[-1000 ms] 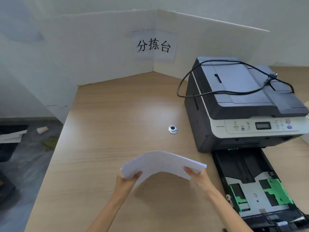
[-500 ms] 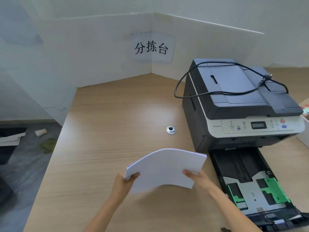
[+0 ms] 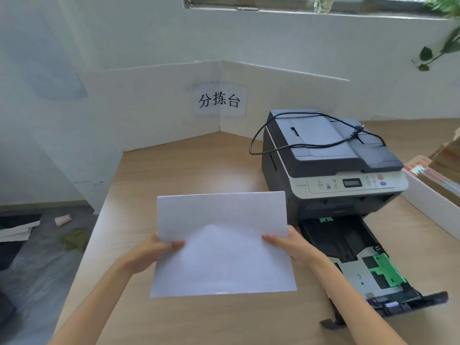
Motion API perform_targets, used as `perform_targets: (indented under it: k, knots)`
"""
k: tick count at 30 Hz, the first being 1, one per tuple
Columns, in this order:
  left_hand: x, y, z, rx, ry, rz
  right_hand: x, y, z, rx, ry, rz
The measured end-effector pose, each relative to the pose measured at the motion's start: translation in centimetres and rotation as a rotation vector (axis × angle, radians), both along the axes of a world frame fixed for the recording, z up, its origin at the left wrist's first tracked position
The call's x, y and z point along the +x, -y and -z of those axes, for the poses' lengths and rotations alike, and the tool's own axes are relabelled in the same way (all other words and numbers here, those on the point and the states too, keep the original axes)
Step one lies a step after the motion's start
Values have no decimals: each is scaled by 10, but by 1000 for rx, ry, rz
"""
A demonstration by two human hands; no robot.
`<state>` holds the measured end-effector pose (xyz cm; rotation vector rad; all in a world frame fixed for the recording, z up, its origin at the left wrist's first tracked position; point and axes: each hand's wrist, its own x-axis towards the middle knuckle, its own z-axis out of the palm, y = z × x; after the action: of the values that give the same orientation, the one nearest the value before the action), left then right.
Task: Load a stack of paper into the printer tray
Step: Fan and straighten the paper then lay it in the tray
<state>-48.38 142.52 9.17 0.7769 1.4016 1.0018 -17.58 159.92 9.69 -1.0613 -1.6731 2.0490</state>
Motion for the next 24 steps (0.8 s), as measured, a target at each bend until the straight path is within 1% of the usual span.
perform_targets:
  k: [4,6,7,9,11,12,13,15,16,20,22,24]
  knots:
    - [7,5,-32,1,-5,58,11,26,-17,48,-1,95]
    - [14,3,-48,6,49,96,22,39,-24,48,-30,154]
    - [20,3,-57,15,107,87,27,47,-27,51,-53,188]
    - [32,3,-66,72,296,25,41,62,-31,39,-85,291]
    - [46,1,-67,154,531,90,59,76,-28,28,-140,427]
    - [59,-1,-66,182,615,132,66,83,-27,23,-166,486]
    - [75,-5,-64,186,622,158,73,89,-24,14,-188,542]
    - [119,-13,-57,185,527,176,82,103,-18,-16,-198,659]
    - [147,-15,-56,190,491,146,84,111,-16,-38,-203,732]
    - [238,-24,-40,146,379,-130,98,134,-2,-97,-239,970]
    - [272,-26,-25,75,323,-314,110,141,2,-107,-216,1036]
    - [298,-29,-11,50,234,-472,126,145,7,-127,-200,1072]
